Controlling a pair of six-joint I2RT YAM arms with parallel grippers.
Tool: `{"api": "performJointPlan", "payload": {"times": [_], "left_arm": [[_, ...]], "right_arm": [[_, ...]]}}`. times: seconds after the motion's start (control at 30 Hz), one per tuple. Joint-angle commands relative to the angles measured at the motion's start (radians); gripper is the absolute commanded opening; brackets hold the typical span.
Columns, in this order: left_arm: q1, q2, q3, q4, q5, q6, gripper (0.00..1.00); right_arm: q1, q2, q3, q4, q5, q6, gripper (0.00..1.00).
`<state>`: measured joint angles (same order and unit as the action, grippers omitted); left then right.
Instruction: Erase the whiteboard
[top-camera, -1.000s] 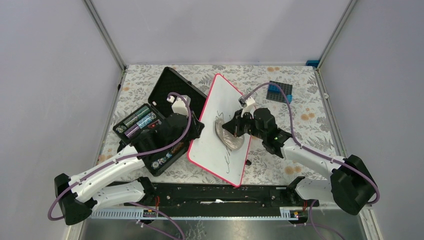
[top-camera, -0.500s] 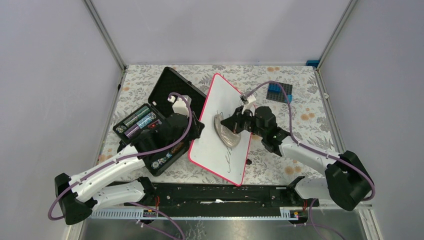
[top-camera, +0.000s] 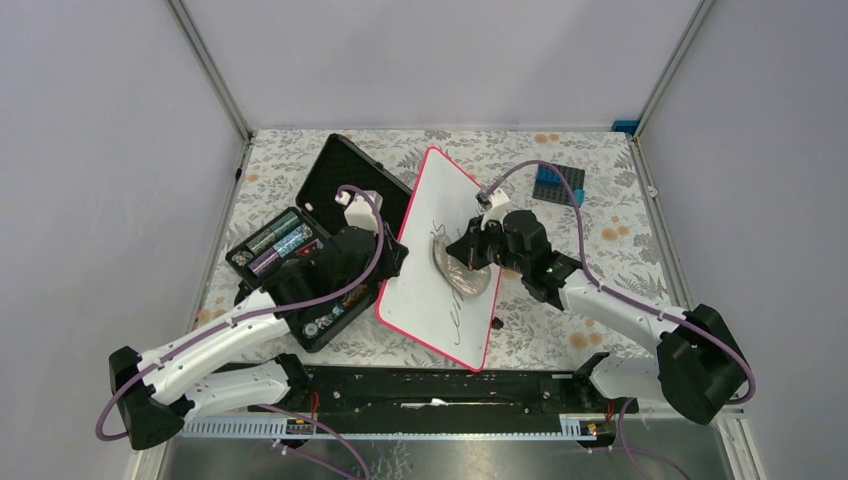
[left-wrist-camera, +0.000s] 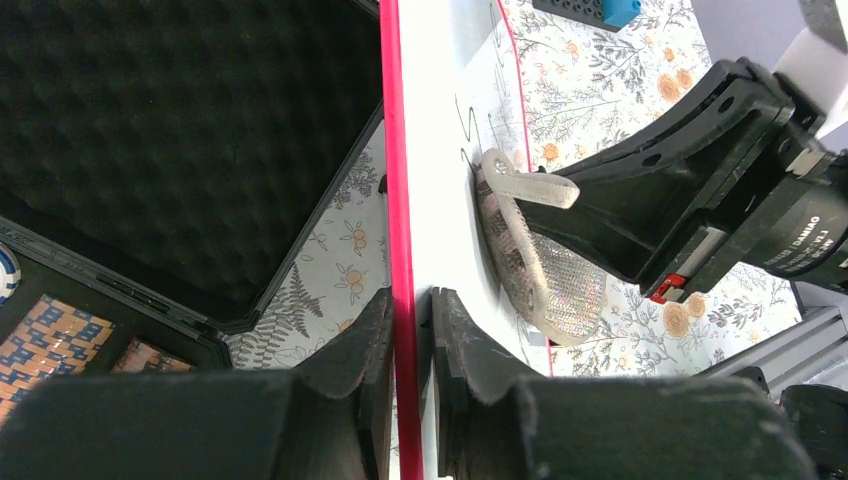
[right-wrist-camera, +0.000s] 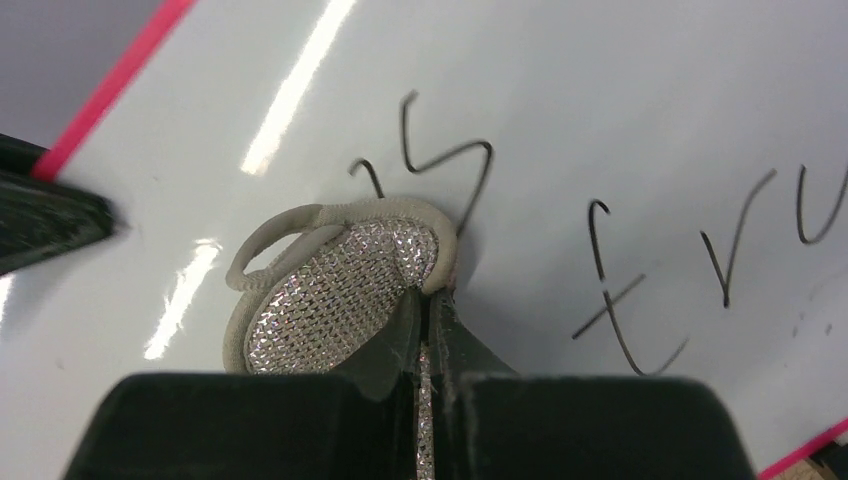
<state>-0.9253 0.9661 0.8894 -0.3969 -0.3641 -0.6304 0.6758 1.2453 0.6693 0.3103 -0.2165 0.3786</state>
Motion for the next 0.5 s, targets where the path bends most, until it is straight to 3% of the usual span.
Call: {"api": "performJointPlan", "payload": {"times": [0.0,0.17,0.3,0.47], "left_arm": [[-0.025,-0.001,-0.007,0.072,0.085,0.024,0.00],[-0.024,0.013,0.005,0.072,0.107,0.028,0.00],[-0.024,0.018,-0.001,0.074,0.110,0.020,0.00],[-0.024,0.004,-0.017,0.083,0.105,0.020,0.00]], "right_arm": [[0.066,0.045,0.136,0.012,-0.030,-0.026,0.00],[-0.018,0.063,0.154,0.014,0.001,-0.020,0.00],[-0.103,0.064,0.056,0.047,-0.025,0.023,0.00],[-0.109,0.028,-0.109,0.051,-0.011,0.043,0.00]]}}
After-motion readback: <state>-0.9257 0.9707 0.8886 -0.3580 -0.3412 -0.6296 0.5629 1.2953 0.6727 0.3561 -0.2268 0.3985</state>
